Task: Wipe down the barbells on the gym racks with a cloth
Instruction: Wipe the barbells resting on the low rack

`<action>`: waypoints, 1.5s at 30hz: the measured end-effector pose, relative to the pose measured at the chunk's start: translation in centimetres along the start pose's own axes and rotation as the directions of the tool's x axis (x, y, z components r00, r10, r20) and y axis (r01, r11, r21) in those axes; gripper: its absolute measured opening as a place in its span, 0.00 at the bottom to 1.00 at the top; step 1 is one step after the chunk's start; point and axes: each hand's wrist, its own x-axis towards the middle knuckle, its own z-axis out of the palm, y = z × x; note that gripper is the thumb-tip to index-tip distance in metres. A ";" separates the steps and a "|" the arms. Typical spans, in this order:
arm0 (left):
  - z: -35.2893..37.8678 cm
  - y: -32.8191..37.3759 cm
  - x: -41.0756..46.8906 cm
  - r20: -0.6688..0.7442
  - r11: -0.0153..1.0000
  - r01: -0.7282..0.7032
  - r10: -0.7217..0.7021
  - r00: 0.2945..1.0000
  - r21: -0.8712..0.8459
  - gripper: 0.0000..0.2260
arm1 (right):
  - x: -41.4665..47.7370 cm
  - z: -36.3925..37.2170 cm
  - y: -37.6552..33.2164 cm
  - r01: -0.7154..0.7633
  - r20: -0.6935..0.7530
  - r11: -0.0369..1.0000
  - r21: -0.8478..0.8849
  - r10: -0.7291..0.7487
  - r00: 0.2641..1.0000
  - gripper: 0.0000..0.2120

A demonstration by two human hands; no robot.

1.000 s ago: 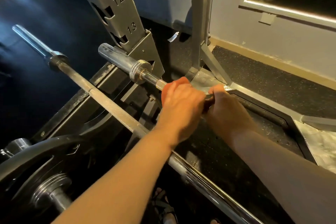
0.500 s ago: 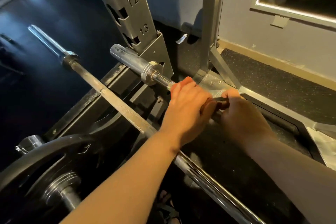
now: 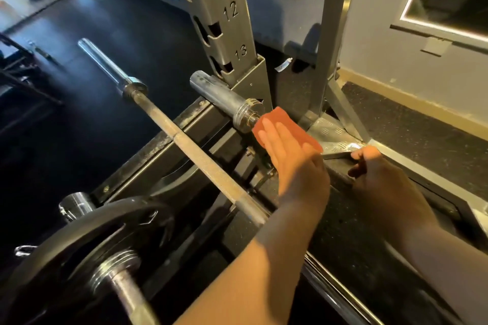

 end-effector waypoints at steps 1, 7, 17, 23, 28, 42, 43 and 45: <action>-0.2 0.1 -0.2 0.020 0.997 0.022 -0.020 1.000 -0.077 0.31 | -0.1 -0.1 -0.1 0.001 -0.001 1.000 -0.005 -0.001 1.000 0.12; -1.7 -0.5 3.2 -0.100 0.899 0.236 -0.291 0.951 -0.370 0.25 | -0.1 0.0 -0.1 0.028 -0.019 0.999 -0.016 -0.029 0.999 0.15; -4.4 -0.2 -2.1 0.082 0.989 0.032 -0.020 0.996 -0.143 0.08 | 0.2 0.1 0.4 -0.013 0.045 1.000 0.011 0.013 0.999 0.17; -6.0 -1.5 3.4 -0.197 0.989 -0.124 0.107 0.974 -0.075 0.07 | 0.1 0.1 0.2 -0.011 0.019 1.000 -0.011 0.011 1.000 0.17; -1.5 -0.4 -0.5 0.116 0.906 -0.268 0.243 0.963 0.328 0.13 | 0.3 0.1 0.0 -0.030 0.028 0.998 -0.048 0.032 0.999 0.18; -3.1 -0.4 -1.2 0.201 0.948 -0.269 0.235 0.951 0.167 0.14 | 0.0 0.2 0.3 0.001 0.005 0.999 -0.042 0.000 1.000 0.19; -3.2 -0.4 -2.1 0.277 0.941 -0.311 0.266 0.923 0.134 0.15 | 0.0 0.3 0.6 0.025 0.001 0.998 -0.053 -0.025 1.000 0.21; -4.5 -1.0 -2.1 0.358 0.953 -0.303 0.274 0.893 0.028 0.16 | 0.1 0.3 1.1 0.056 0.012 0.998 -0.031 -0.056 0.998 0.21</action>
